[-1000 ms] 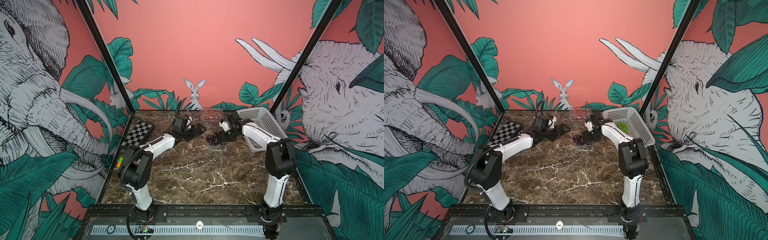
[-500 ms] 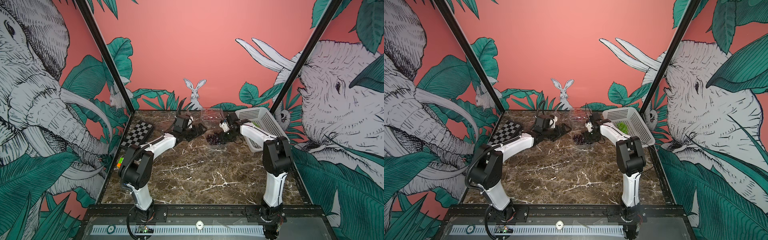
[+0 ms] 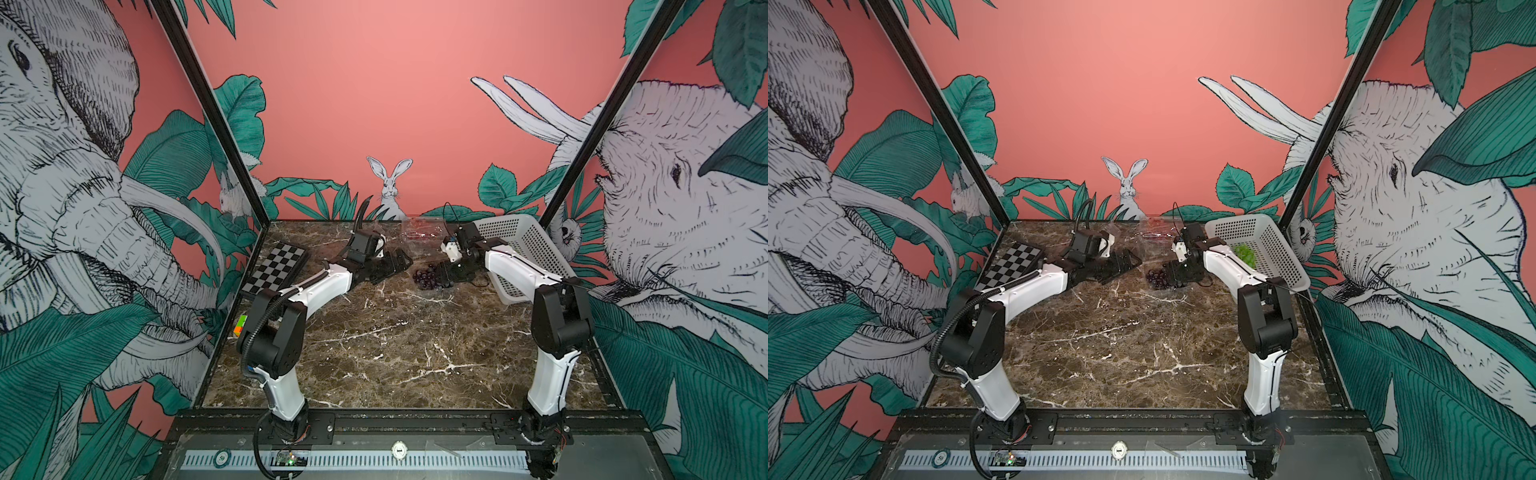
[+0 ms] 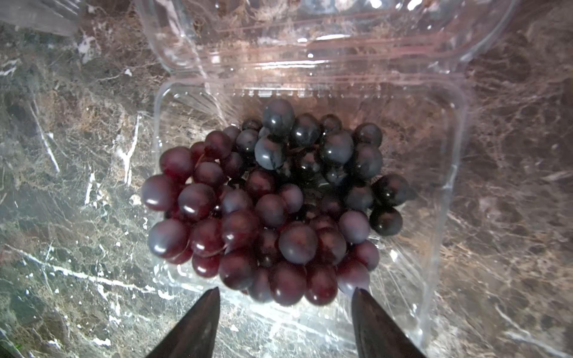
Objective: Pack grapes into containers
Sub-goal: Place the grape into the packing box.
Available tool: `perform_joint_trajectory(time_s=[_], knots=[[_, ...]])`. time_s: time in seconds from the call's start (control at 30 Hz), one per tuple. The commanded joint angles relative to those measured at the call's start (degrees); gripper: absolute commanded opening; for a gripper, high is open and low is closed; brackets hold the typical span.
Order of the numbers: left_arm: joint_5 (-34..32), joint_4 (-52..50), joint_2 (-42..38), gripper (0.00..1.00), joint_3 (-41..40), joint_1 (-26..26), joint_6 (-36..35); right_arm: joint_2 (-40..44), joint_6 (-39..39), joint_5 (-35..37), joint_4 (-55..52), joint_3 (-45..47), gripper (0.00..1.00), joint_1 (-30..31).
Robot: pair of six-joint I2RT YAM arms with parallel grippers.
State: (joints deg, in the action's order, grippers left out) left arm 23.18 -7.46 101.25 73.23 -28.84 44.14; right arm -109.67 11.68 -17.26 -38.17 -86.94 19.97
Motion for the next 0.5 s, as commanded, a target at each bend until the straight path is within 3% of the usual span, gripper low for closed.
perform_joint_trajectory(time_s=[0.0, 0.37, 0.47], knots=[[-1.2, -4.4, 0.1, 0.99, 3.1, 0.0, -3.0, 3.0, 1.1, -1.6, 1.0, 1.5, 0.77, -0.6], [-2.3, -7.2, 0.6, 0.99, 4.8, 0.6, -4.1, 6.5, 4.5, -2.6, 4.9, 6.0, 0.98, -2.3], [-3.0, -7.6, -0.1, 0.99, 4.0, 0.7, -4.6, 8.4, 6.7, -2.9, 7.6, 8.3, 0.99, -2.8]])
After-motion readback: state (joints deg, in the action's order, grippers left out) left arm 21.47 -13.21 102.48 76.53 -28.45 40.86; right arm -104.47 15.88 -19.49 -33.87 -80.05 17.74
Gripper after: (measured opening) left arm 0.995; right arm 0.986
